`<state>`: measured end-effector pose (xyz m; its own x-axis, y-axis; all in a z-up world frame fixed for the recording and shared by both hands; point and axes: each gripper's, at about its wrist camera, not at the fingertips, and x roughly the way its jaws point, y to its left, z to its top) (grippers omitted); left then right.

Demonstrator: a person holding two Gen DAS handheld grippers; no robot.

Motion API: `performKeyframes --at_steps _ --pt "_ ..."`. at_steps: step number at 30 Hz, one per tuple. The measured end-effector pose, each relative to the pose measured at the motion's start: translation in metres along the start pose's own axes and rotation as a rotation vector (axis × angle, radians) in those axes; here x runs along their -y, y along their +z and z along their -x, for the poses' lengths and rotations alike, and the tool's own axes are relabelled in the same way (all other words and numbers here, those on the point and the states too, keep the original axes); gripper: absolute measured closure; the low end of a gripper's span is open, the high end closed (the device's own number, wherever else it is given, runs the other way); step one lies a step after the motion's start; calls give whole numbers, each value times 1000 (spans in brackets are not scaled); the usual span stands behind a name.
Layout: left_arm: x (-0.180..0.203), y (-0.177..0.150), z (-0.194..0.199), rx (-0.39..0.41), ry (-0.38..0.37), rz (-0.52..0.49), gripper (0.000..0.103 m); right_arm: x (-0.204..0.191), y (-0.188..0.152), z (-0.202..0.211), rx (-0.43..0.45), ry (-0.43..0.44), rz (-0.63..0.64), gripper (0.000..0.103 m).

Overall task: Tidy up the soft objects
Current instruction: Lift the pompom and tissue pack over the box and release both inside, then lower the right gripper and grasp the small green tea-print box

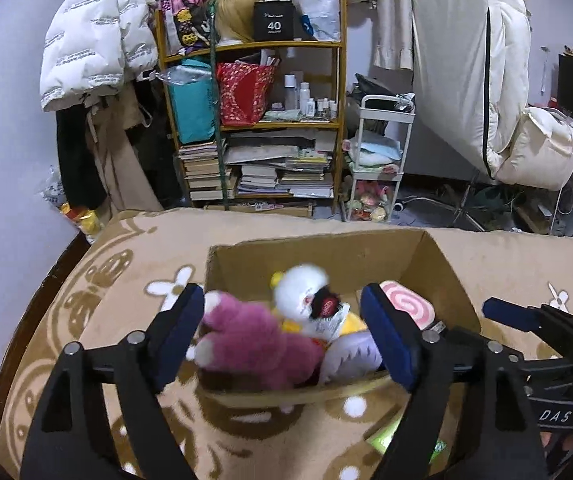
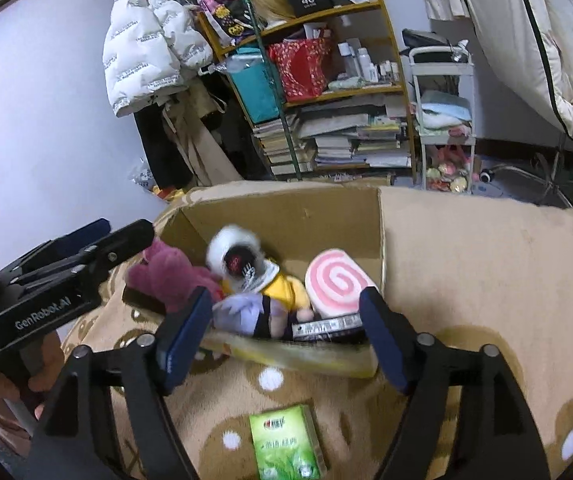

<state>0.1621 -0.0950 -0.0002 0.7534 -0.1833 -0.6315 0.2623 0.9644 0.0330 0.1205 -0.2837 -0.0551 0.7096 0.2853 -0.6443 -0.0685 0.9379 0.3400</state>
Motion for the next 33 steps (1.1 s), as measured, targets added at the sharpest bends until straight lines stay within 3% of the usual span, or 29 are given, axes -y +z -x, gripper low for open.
performKeyframes --at_steps 6,9,17,20,23,30,33 --pt "-10 -19 25 -18 54 0 7 -5 -10 1 -42 -6 9 11" --pt "-14 -29 46 -5 70 8 1 -7 -16 2 -65 -17 21 4" --pt "-29 -55 98 31 105 61 1 -16 -41 -6 -153 -52 34 3" --pt "-35 -66 111 43 63 96 1 -18 -51 -15 -197 -48 52 3" --pt "-39 -74 118 42 42 126 1 -18 -60 -26 -238 -42 50 3" --pt "-39 -84 123 52 81 101 1 -16 -78 -54 -342 -56 60 3" --pt "-40 -86 120 44 81 103 1 -13 -84 -64 -396 -56 59 10"
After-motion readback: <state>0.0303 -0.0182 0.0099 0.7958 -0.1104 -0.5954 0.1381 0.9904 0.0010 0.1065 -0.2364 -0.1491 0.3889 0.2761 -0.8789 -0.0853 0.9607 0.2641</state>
